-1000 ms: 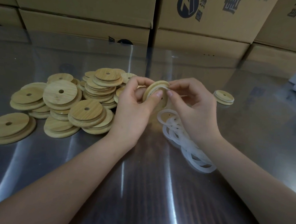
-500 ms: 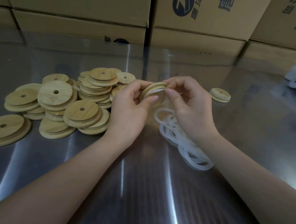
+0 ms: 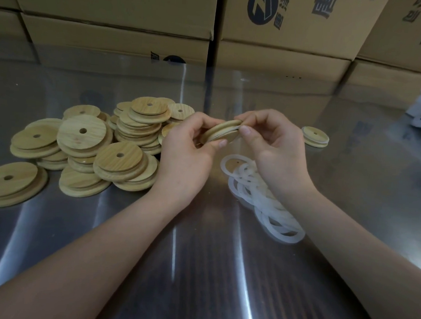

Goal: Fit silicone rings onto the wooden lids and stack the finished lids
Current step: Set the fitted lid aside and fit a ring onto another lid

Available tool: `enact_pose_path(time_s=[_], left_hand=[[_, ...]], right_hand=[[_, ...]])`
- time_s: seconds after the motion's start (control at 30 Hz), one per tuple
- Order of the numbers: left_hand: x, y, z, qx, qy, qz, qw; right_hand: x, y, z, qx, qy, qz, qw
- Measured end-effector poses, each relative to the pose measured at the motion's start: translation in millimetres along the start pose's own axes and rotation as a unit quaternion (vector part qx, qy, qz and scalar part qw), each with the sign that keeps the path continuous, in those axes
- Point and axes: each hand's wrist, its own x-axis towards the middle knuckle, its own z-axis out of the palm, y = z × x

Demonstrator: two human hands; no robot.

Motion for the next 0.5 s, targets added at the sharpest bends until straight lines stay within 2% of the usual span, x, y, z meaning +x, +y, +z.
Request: enact_pose_path(time_s=[0.5], left_hand=[[-5.0, -0.4, 1.6, 0.008, -0.007, 0.025, 1.000]], right_hand=[[2.8, 4.8, -6.3, -0.065, -0.044, -0.072, 0.994]])
